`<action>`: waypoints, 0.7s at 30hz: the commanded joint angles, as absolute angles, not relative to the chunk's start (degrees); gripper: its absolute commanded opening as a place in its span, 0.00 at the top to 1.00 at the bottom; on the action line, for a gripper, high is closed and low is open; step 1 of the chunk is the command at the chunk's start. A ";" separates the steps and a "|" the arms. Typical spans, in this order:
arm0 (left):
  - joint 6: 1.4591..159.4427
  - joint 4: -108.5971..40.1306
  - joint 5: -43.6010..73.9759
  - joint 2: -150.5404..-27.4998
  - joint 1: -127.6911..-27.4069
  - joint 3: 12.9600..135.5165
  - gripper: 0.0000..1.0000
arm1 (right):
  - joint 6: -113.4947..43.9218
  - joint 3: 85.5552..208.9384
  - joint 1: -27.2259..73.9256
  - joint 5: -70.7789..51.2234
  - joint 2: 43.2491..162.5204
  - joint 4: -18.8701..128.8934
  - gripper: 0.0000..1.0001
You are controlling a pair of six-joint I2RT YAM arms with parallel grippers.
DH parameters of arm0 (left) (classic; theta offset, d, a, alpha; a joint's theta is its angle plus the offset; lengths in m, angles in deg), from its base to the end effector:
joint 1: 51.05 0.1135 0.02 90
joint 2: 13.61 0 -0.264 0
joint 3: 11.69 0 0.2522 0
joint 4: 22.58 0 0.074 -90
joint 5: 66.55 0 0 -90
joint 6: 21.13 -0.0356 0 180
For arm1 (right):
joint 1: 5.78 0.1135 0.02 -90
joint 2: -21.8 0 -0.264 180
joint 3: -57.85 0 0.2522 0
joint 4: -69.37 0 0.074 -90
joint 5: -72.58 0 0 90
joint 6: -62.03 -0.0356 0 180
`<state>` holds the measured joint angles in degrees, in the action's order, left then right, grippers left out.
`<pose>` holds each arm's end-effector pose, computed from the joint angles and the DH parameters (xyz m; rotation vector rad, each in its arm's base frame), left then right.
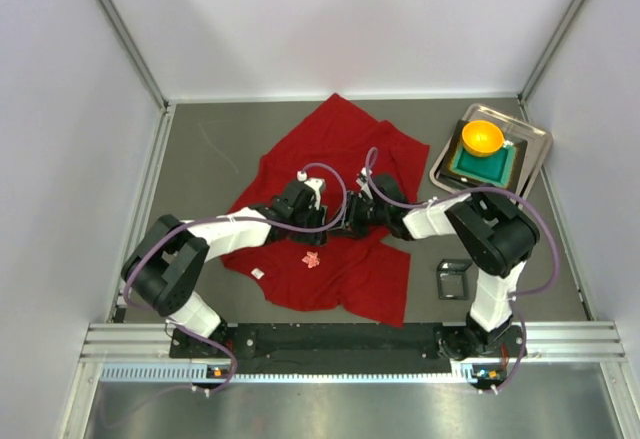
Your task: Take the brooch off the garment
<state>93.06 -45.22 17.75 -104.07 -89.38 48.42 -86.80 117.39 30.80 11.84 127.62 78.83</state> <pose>0.2376 -0.1923 0.1627 0.3607 2.5584 -0.5586 0.2710 0.2228 0.1223 0.1633 2.5382 1.3768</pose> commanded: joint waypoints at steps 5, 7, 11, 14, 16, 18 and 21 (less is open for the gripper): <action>93.22 -40.73 16.86 -100.28 -88.93 46.90 1.00 | -89.32 122.24 33.16 12.82 131.14 82.59 0.70; 93.04 -40.38 17.38 -99.92 -88.84 46.63 1.00 | -88.10 121.45 33.33 11.16 130.44 81.81 0.69; 93.30 -39.77 17.21 -100.10 -88.76 46.10 1.00 | -85.72 121.36 33.33 10.09 129.30 78.37 0.60; 93.48 -39.15 16.95 -100.10 -88.84 45.93 1.00 | -87.20 121.01 33.60 11.06 130.08 79.69 0.61; 93.48 -38.97 16.94 -100.10 -88.84 46.10 1.00 | -88.26 120.39 33.77 11.41 130.44 81.53 0.63; 93.48 -39.15 16.94 -100.53 -88.84 46.28 1.00 | -89.49 120.22 33.86 12.46 130.61 83.72 0.66; 93.74 -39.41 17.03 -100.28 -88.84 46.10 0.94 | -92.73 119.34 33.77 14.56 131.14 87.15 0.70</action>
<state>93.06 -42.75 17.23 -102.58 -88.98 46.38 -88.83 120.01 32.42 11.27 130.75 80.21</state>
